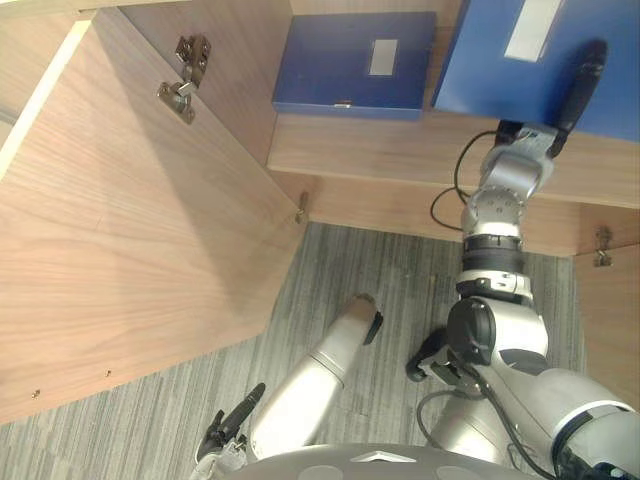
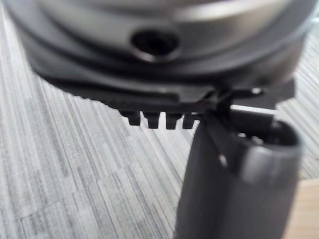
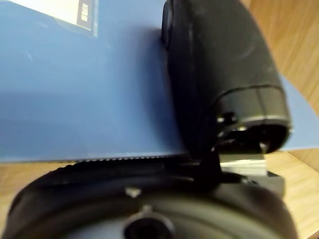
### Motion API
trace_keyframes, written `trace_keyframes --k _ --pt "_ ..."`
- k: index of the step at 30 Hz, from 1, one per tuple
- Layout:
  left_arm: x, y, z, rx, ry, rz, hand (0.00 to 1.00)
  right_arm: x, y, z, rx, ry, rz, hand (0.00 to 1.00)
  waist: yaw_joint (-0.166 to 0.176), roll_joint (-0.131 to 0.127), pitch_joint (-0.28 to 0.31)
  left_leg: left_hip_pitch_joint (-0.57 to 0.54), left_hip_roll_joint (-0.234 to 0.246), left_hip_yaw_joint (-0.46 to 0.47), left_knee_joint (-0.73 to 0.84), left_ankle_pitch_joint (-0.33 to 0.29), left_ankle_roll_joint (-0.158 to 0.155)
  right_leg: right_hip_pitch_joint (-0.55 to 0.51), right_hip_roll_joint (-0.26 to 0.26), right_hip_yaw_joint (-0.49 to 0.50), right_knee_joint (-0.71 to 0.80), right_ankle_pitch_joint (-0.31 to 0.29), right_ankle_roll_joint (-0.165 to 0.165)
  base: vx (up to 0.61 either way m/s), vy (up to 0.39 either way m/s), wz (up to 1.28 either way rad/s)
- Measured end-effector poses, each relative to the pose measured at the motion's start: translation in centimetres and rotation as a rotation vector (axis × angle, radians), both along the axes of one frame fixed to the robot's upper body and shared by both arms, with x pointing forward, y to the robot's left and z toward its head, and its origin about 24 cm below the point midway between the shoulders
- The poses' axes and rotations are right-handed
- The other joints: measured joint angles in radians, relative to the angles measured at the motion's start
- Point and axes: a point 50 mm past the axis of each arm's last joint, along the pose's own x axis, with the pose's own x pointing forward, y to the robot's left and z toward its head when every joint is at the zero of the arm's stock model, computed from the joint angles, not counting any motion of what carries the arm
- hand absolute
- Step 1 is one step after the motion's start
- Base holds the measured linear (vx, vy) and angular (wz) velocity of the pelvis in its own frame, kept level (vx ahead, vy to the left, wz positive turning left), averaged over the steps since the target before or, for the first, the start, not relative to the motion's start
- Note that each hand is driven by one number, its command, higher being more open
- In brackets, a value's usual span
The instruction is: Walk over to the cabinet, pick up the folder, carry it to the office cabinet, place the folder inside the office cabinet, then close the office cabinet door
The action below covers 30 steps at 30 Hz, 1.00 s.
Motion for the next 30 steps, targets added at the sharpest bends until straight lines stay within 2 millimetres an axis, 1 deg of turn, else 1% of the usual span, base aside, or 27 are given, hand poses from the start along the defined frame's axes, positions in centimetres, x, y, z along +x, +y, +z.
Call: trace_keyframes --k 1,3,5,6,11,13,16,20,23,26,27,30 --pt "0.0 -0.1 0.0 -0.004 0.006 -0.003 1.00 0.0 -0.5 0.4 0.038 -0.005 -0.010 0.00 0.006 0.000 0.000 -0.003 -0.003 -0.002 0.000 0.001 -0.003 -0.004 -0.003 0.000 0.006 -0.003 -0.006 -0.01 -0.023 0.10" --pt "0.0 -0.1 0.0 -0.004 0.006 -0.008 1.00 -0.1 -1.0 0.8 0.055 -0.007 -0.024 0.00 0.012 0.003 -0.002 -0.010 -0.006 -0.007 0.000 0.003 -0.007 -0.009 -0.006 -0.004 0.008 -0.005 -0.009 0.00 -0.017 0.13" --pt "0.1 -0.2 0.0 -0.005 0.005 -0.017 1.00 -0.1 -2.0 1.4 0.067 -0.005 -0.047 0.00 0.016 0.015 -0.009 -0.029 -0.016 -0.027 -0.003 0.009 -0.017 -0.019 -0.017 -0.025 0.009 -0.009 -0.014 -0.01 -0.018 0.21" --pt "0.1 -0.2 0.0 -0.006 0.007 -0.018 1.00 0.0 -2.2 1.6 0.069 0.000 -0.050 0.00 0.020 0.015 -0.009 -0.034 -0.016 -0.028 -0.003 0.010 -0.018 -0.026 -0.017 -0.025 0.010 -0.009 -0.015 -0.01 -0.010 0.12" --pt "0.1 -0.4 -0.1 -0.013 0.015 -0.026 1.00 0.3 -2.8 3.6 0.106 -0.008 -0.051 0.00 0.019 0.016 -0.009 -0.079 -0.032 -0.032 -0.001 0.020 -0.032 -0.075 -0.036 -0.023 0.036 -0.012 -0.025 -0.01 -0.001 0.14" --pt "0.0 -0.4 -0.1 -0.016 0.017 -0.022 1.00 0.2 -3.0 5.4 0.126 -0.042 -0.036 0.00 0.020 0.017 -0.007 -0.102 -0.033 -0.035 0.001 0.023 -0.039 -0.101 -0.037 -0.023 0.046 -0.015 -0.022 -0.02 0.003 0.10" --pt "-0.1 -0.4 -0.2 -0.020 0.028 0.009 1.00 -0.1 -3.3 7.0 0.137 -0.070 -0.045 0.00 0.021 0.018 -0.006 -0.132 -0.037 -0.037 0.009 0.027 -0.044 -0.132 -0.043 -0.023 0.063 -0.020 -0.029 -0.02 0.017 0.10" --pt "-0.4 -0.5 -0.3 -0.026 0.040 0.012 1.00 -0.4 -3.8 7.8 0.157 -0.089 -0.064 0.00 0.021 0.020 -0.005 -0.152 -0.048 -0.046 0.019 0.027 -0.049 -0.150 -0.054 -0.026 0.083 -0.032 -0.027 -0.01 0.017 0.15" --pt "-0.7 -0.2 -0.3 -0.025 0.047 0.042 1.00 -0.7 -4.1 8.9 0.168 -0.103 -0.069 0.00 0.020 0.021 -0.004 -0.171 -0.048 -0.049 0.019 0.032 -0.048 -0.166 -0.054 -0.028 0.085 -0.032 -0.027 -0.02 0.034 0.07" --pt "-1.0 -0.2 -0.4 -0.029 0.056 0.052 1.00 -1.0 -4.2 10.0 0.164 -0.121 -0.074 0.00 0.017 0.028 0.012 -0.175 -0.048 -0.049 0.016 0.035 -0.051 -0.170 -0.055 -0.027 0.085 -0.033 -0.029 -0.01 0.046 0.07" --pt "-1.0 -0.2 -0.4 -0.028 0.056 0.060 1.00 -1.2 -4.5 10.6 0.152 -0.123 -0.082 0.00 0.017 0.028 0.012 -0.185 -0.048 -0.049 0.012 0.039 -0.052 -0.179 -0.055 -0.027 0.085 -0.034 -0.031 -0.01 0.031 0.10" --pt "-1.1 0.0 -0.4 -0.027 0.056 0.075 1.00 -1.5 -4.7 11.8 0.117 -0.125 -0.092 0.00 0.010 0.027 0.013 -0.205 -0.050 -0.049 0.000 0.054 -0.056 -0.199 -0.060 -0.027 0.085 -0.034 -0.031 -0.01 0.036 0.13"
